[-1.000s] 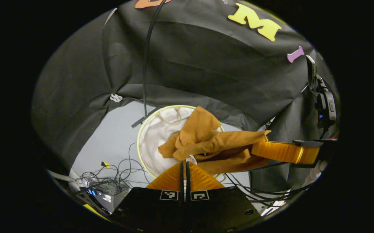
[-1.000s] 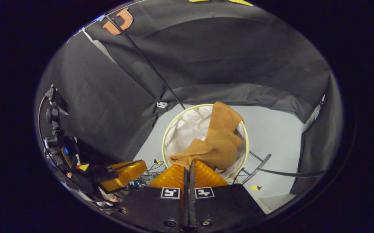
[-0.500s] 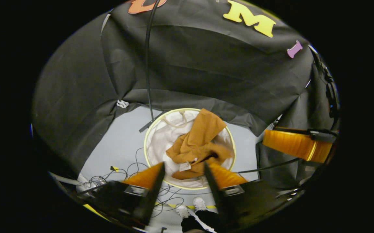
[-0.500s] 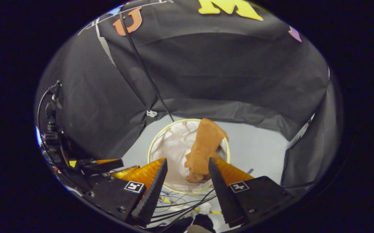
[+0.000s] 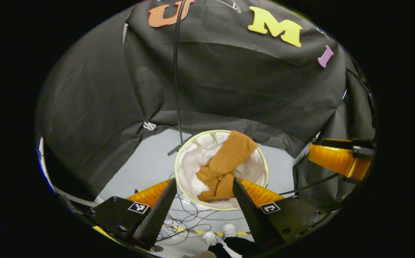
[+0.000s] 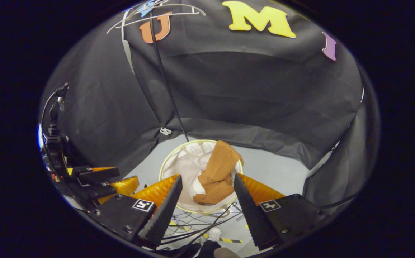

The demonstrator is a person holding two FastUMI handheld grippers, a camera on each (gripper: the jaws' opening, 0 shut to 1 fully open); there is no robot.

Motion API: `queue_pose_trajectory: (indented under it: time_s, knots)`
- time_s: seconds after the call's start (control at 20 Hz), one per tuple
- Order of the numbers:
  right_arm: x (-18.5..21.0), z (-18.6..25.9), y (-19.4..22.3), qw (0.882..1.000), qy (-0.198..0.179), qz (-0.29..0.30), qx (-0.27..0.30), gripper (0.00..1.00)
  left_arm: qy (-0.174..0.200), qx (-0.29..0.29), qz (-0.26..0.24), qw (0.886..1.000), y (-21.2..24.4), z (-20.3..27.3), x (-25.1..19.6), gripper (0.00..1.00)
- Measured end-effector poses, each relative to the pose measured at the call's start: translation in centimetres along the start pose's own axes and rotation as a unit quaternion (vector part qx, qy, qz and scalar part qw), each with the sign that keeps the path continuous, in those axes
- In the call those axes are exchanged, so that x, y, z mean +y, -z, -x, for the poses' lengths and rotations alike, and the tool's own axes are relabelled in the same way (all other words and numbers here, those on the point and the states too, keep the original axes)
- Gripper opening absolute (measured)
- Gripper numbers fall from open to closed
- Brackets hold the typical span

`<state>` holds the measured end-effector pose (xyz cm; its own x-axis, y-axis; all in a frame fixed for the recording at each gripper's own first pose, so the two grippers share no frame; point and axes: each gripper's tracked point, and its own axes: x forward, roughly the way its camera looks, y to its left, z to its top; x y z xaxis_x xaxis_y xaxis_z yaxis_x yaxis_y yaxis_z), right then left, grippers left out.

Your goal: Grasp the clothes on the hanger with both hands and then place them into the laundry hamper below.

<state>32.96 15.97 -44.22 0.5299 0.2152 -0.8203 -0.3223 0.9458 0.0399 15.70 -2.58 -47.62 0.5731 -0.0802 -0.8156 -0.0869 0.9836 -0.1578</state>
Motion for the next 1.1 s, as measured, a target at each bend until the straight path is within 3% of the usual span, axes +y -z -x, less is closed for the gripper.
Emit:
queue_pose_trajectory:
  time_s: [0.05,0.4,0.6,0.75,1.1]
  knots:
    - [-0.2,0.9,-0.4,1.000,0.007,0.005,-0.010,0.92,-0.002,-0.014,-0.003,1.000,-0.9,0.8,0.2,0.96]
    - [-0.1,10.2,-4.9,0.994,0.044,0.013,-0.103,0.92,0.007,-0.114,-0.026,0.993,-6.1,8.2,-0.3,0.95]
    - [-0.3,17.1,-7.9,0.981,0.065,0.030,-0.179,0.92,0.031,-0.159,-0.020,0.987,-8.8,13.9,-1.2,0.95]
    - [-0.1,22.3,-9.6,0.971,0.078,0.039,-0.224,0.98,0.034,-0.192,-0.037,0.980,-10.5,17.6,-2.7,0.95]
    - [-0.1,32.9,-11.5,0.948,0.050,0.033,-0.311,0.98,0.016,-0.297,-0.061,0.953,-14.2,27.5,-5.8,0.98]
